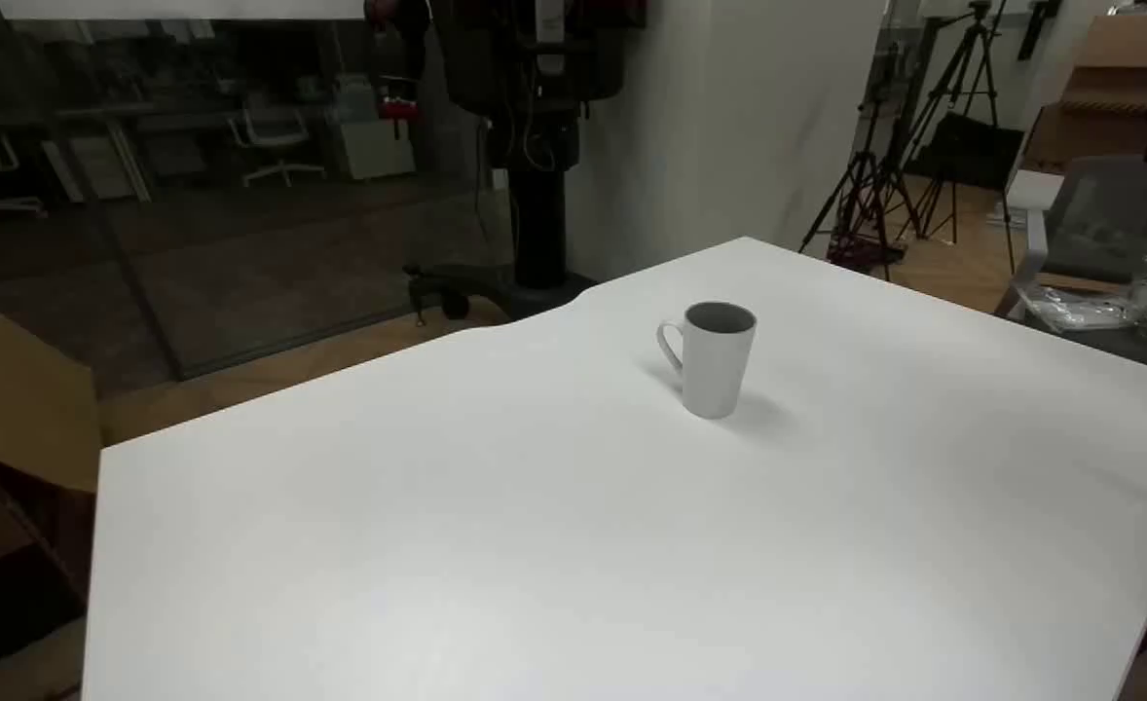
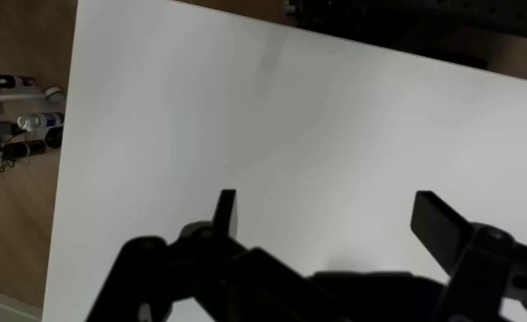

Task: Move the mug to the left

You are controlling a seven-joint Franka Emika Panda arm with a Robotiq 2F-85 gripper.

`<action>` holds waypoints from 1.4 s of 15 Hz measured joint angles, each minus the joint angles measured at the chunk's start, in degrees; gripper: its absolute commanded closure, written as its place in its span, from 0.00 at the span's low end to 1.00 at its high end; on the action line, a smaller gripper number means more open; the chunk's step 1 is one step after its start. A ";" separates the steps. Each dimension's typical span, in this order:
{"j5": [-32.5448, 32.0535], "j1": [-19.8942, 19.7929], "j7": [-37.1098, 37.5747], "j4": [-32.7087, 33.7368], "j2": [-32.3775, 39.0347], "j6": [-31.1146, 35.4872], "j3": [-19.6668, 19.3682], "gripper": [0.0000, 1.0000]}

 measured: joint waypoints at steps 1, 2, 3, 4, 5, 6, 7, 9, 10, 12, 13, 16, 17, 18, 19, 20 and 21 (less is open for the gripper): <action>0.00 0.00 0.00 -0.01 0.02 0.01 0.00 0.00; 0.00 0.00 0.00 -0.01 0.02 0.01 0.00 0.00; 0.00 0.00 0.00 -0.01 0.02 0.01 0.00 0.00; 0.00 0.00 0.00 -0.01 0.02 0.01 0.00 0.00; 0.00 0.00 0.00 -0.01 0.02 0.01 0.00 0.00; 0.00 0.00 0.00 -0.01 0.02 0.01 0.00 0.00; 0.00 0.00 0.00 -0.01 0.02 0.01 0.00 0.00; 0.00 0.00 0.00 -0.01 0.02 0.01 0.00 0.00; 0.00 0.00 0.00 -0.01 0.02 0.01 0.00 0.00; 0.00 0.00 0.00 -0.01 0.02 0.01 0.00 0.00; 0.00 0.00 0.00 -0.01 0.02 0.01 0.00 0.00; 0.28 0.00 0.09 -0.11 0.07 1.84 -0.02 0.00; 0.46 0.01 0.15 -0.15 0.28 4.22 -0.06 0.00; 0.70 0.06 0.15 -0.15 0.65 6.90 -0.08 0.00; 0.76 0.24 -0.29 -0.13 1.26 10.12 -0.12 0.00; 0.71 0.59 -1.56 -0.11 2.11 13.44 -0.16 0.00; 0.95 1.23 -4.06 0.06 3.24 16.09 -0.31 0.00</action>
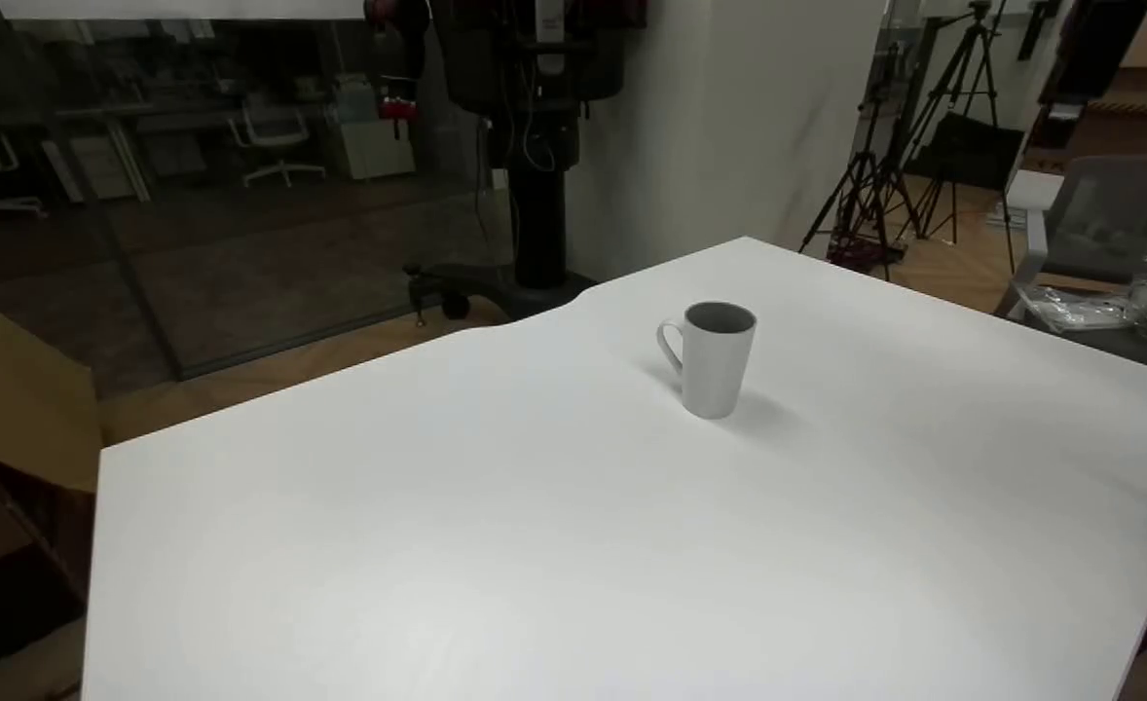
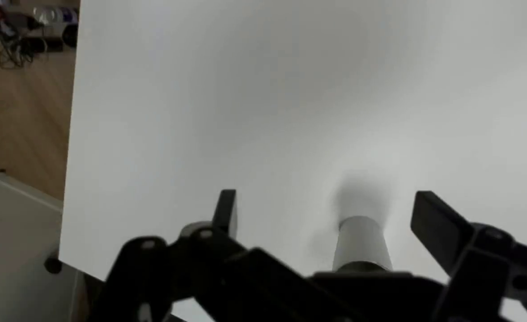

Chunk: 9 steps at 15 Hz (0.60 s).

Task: Move the mug to the left

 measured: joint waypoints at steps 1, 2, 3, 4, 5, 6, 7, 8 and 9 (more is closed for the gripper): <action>0.55 0.92 -2.82 0.42 1.41 1.73 -0.19 0.00; 1.58 1.95 -5.80 1.15 3.07 2.90 -0.33 0.00; 3.26 3.15 -9.14 2.17 5.06 3.70 -0.43 0.00; 3.81 3.58 -9.74 2.81 6.40 3.91 -0.27 0.00; 3.72 3.49 -9.65 2.78 6.84 3.92 -0.15 0.00; 3.69 3.30 -9.65 2.65 6.74 3.92 -0.17 0.00; 3.67 3.03 -9.66 2.57 6.45 3.91 -0.21 0.00; 3.67 2.90 -9.66 2.56 6.23 3.90 -0.21 0.00; 3.68 2.88 -9.72 2.55 6.16 3.89 -0.21 0.00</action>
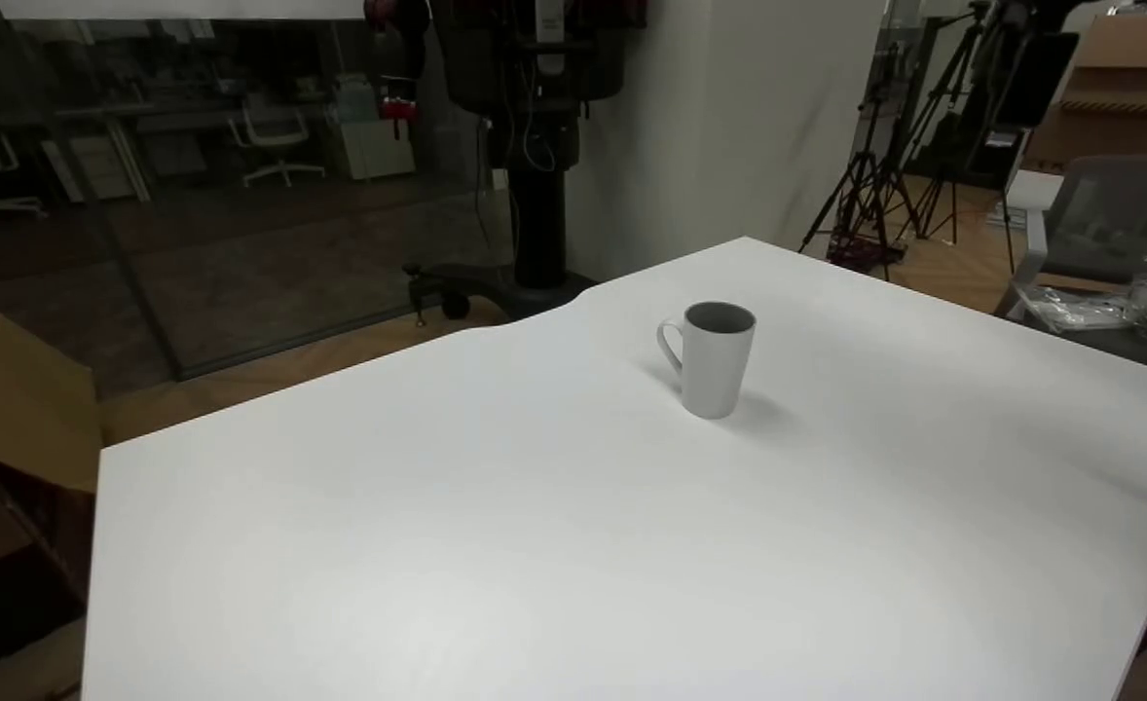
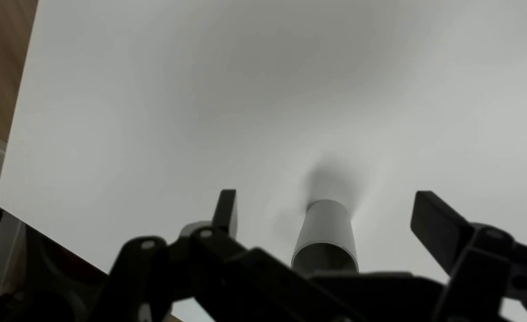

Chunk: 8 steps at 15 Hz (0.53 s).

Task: Move the mug to the left

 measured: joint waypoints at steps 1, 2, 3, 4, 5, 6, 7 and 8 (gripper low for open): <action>0.82 0.12 -0.41 -0.01 0.11 -0.01 0.01 0.00; 2.50 0.48 -1.32 0.02 0.40 -0.22 0.02 0.00; 4.97 1.13 -3.04 0.27 0.94 -1.18 0.02 0.00; 7.89 2.03 -5.54 0.92 1.89 -2.89 0.02 0.00; 10.20 2.94 -7.80 2.11 3.30 -5.15 0.10 0.00; 12.05 3.70 -9.84 3.79 5.19 -7.66 0.26 0.00; 13.40 4.17 -11.75 5.87 7.45 -10.02 0.62 0.00; 14.07 4.38 -13.56 8.17 9.94 -12.15 1.18 0.00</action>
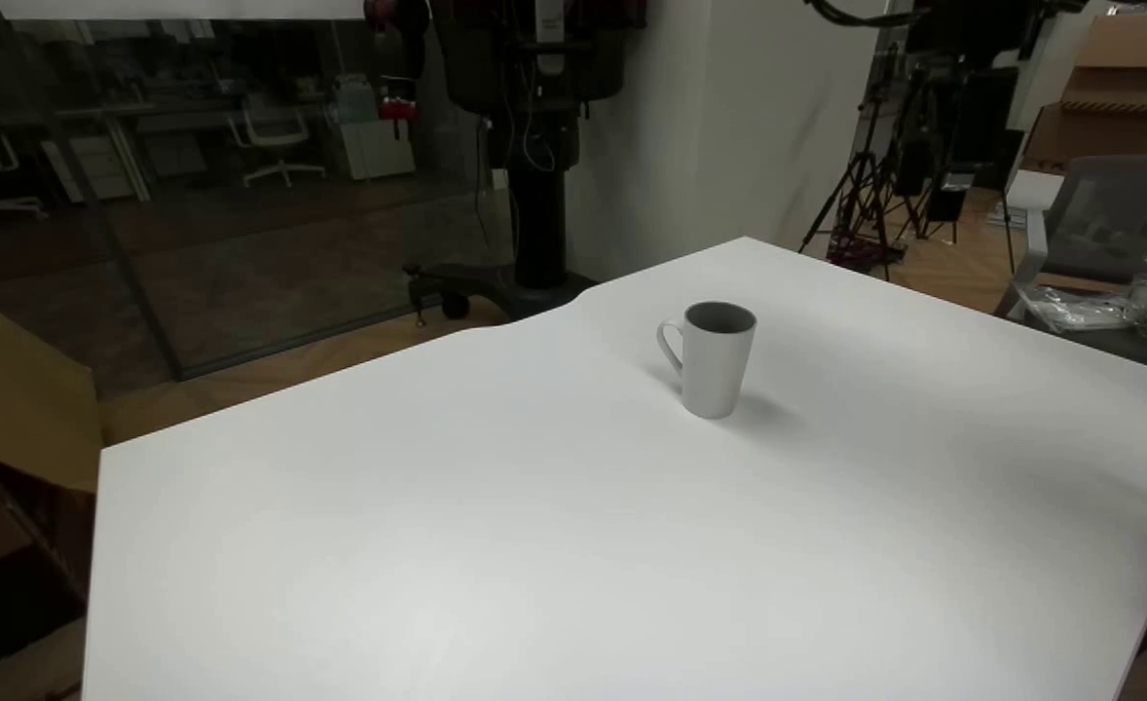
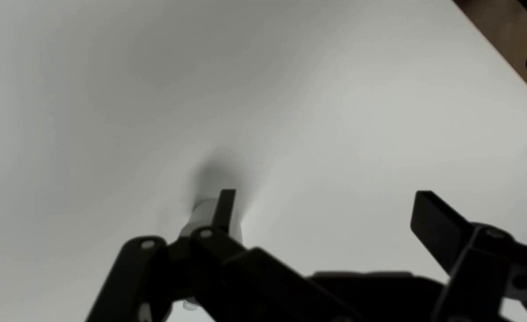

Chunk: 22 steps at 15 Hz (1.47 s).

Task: Move the mug to the left

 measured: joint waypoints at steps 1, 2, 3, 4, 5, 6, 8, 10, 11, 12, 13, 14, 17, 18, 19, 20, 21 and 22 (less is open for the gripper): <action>0.24 0.05 -1.57 2.46 2.61 -1.77 0.72 0.00; 0.20 0.03 -2.49 4.94 5.26 -3.24 1.53 0.00; -0.34 -0.01 -2.42 7.37 7.91 -3.70 2.35 0.00; -0.38 -0.15 -2.36 8.65 9.63 -3.59 2.96 0.00; -0.37 -0.39 -2.38 8.62 10.22 -3.44 3.33 0.00; -0.37 -0.57 -2.42 8.35 10.10 -3.44 3.38 0.00; -0.37 -1.10 -2.55 8.10 9.62 -3.46 3.55 0.00; -0.15 -1.59 -0.45 8.16 10.08 -0.95 3.95 0.00; -0.03 -1.74 1.31 8.31 10.68 1.37 4.14 0.00; -0.04 -1.84 3.33 8.48 11.44 4.06 4.24 0.00; -0.14 -1.89 5.33 8.75 12.45 6.99 4.36 0.00; -0.50 -1.90 7.19 9.09 13.60 9.58 4.49 0.00; -1.13 -2.17 8.74 9.85 16.02 11.63 5.20 0.00; -1.13 -2.32 8.71 9.84 15.98 11.58 5.35 0.00; -1.13 -2.51 8.66 9.84 15.85 11.56 5.45 0.00; -1.13 -2.73 8.61 9.84 15.84 11.55 5.65 0.00; -1.14 -2.92 8.28 9.81 15.97 11.55 5.93 0.00; -1.14 -3.05 7.74 9.80 16.26 11.55 6.33 0.00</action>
